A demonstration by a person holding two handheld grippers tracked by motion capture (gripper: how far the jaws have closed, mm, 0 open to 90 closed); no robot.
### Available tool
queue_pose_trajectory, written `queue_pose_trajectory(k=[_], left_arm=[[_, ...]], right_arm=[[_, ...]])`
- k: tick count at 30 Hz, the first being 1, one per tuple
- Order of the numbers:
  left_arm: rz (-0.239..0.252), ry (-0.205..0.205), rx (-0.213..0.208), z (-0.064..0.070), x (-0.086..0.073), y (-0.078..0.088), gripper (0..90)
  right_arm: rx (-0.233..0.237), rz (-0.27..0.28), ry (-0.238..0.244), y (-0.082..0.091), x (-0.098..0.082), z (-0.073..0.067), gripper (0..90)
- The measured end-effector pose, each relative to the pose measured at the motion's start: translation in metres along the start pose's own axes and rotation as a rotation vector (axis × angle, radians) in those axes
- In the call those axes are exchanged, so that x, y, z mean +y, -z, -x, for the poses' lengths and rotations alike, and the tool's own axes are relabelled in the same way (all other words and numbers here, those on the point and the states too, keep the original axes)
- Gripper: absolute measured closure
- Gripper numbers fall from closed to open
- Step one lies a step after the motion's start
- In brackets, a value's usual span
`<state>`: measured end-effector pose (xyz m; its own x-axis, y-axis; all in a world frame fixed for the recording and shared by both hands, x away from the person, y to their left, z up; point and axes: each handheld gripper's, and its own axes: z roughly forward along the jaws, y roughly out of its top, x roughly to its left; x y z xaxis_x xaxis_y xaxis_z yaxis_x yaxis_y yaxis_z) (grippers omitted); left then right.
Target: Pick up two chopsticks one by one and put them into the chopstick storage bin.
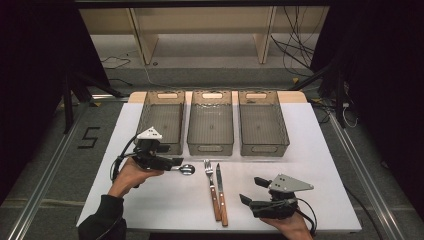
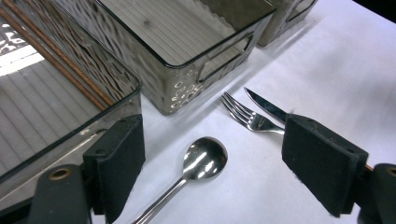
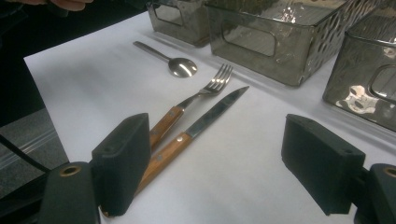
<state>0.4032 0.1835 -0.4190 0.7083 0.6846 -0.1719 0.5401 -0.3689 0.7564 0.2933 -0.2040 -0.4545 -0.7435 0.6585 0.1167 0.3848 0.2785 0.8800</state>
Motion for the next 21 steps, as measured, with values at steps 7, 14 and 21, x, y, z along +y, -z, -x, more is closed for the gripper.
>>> queue_pose_trajectory(k=[7,14,21], left_arm=[[-0.046,-0.038,0.038,0.002,-0.005,-0.003,21.3],[-0.079,-0.05,0.05,0.002,-0.007,-0.009,21.3],[-0.148,-0.102,0.066,0.003,-0.011,-0.016,21.3]], right_arm=[[0.004,0.018,-0.009,0.003,-0.001,0.002,24.3],[0.008,0.038,-0.026,0.007,-0.005,0.005,23.6],[0.002,0.046,-0.04,0.011,-0.007,0.008,23.4]])
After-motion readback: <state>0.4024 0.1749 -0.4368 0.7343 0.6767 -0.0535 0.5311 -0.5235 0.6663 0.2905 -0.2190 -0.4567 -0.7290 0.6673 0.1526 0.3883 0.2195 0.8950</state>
